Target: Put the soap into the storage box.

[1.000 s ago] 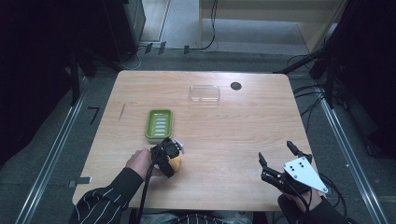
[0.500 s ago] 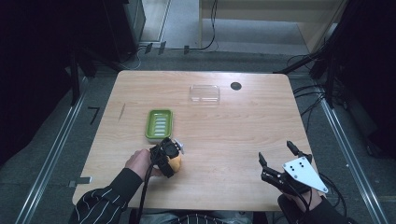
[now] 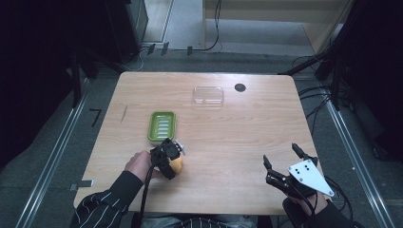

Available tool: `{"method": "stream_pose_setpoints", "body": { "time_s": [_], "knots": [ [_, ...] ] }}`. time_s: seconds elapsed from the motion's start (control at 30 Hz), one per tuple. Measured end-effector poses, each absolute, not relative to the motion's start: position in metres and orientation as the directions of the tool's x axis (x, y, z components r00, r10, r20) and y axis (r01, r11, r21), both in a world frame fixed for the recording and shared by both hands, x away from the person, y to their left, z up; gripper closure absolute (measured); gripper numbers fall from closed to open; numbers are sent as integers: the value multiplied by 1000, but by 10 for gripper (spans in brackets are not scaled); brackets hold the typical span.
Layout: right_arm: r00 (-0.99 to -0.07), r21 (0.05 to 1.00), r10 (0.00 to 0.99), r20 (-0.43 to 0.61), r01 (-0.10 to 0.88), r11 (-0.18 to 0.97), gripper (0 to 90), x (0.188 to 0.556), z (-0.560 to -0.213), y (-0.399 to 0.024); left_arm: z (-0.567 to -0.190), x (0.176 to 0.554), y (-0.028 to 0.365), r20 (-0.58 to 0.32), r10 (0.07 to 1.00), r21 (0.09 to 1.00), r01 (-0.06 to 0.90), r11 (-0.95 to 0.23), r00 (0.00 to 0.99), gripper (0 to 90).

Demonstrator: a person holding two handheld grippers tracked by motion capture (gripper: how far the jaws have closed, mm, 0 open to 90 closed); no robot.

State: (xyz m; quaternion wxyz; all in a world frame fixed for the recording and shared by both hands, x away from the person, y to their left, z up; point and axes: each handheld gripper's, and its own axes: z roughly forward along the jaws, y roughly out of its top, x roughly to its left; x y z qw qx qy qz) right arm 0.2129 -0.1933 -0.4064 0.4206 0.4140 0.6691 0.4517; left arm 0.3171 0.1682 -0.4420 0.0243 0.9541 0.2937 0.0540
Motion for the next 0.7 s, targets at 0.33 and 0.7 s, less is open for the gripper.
{"method": "stream_pose_setpoints", "body": {
  "time_s": [0.33,0.7],
  "knots": [
    [-300,953,936,-185,178,245,134,212,-406,-193,-439,318,174,89,578,76,573,-816,811,397],
    [-299,953,936,-185,176,245,134,212,-406,-193,-433,321,181,89,592,79,587,-806,801,397]
  ]
}}
